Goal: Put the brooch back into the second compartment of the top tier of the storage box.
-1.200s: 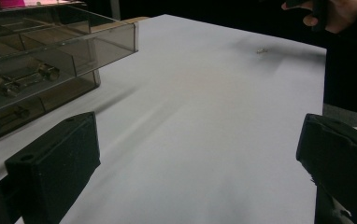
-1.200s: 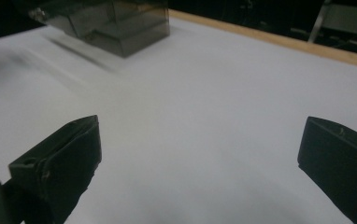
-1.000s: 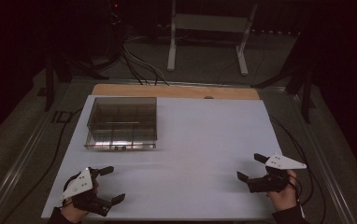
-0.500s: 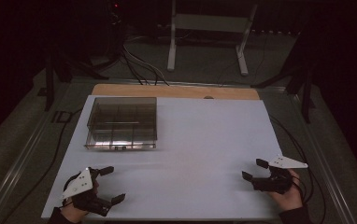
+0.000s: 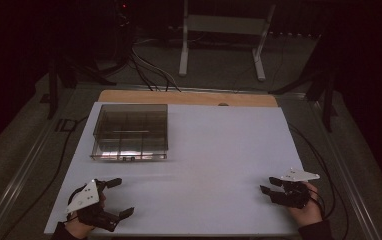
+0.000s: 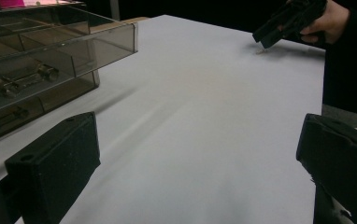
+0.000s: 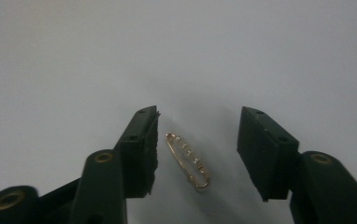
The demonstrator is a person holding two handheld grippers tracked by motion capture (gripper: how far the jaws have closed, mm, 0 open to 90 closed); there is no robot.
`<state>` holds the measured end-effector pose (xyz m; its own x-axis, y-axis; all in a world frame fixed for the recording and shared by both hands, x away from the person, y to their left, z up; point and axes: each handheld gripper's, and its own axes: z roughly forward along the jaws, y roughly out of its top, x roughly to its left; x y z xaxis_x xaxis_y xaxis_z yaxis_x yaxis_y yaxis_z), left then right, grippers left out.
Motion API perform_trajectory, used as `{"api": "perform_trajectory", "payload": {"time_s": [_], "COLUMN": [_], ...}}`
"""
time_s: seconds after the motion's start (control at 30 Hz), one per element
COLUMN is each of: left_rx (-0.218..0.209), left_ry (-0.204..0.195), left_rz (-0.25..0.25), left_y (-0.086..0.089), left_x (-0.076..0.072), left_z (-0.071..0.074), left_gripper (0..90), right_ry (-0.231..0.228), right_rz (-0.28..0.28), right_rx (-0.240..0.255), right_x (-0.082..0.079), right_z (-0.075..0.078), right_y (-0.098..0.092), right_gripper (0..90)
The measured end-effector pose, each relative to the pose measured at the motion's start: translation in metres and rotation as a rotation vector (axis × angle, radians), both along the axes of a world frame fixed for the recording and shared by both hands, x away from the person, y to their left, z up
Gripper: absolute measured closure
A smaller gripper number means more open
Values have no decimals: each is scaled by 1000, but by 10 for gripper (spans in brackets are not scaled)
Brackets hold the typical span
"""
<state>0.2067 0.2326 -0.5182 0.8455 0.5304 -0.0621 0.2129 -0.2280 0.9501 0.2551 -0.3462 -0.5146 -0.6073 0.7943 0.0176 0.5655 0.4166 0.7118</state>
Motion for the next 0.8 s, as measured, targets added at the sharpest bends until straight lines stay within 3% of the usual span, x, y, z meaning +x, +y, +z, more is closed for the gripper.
{"api": "perform_trajectory", "payload": {"time_s": [0.57, 0.8], "left_rx": [-1, 3], "left_ry": [3, 3], "left_rz": [0, -3], "left_y": [0, 0], "left_x": [0, 0], "left_z": [0, 0], "left_gripper": [6, 6], "right_ry": [41, 41], "right_rz": [34, 57], "right_rx": [-75, -126], "right_x": [2, 1], "right_z": [-5, -3], "right_y": [6, 11], "right_gripper": [781, 846]}}
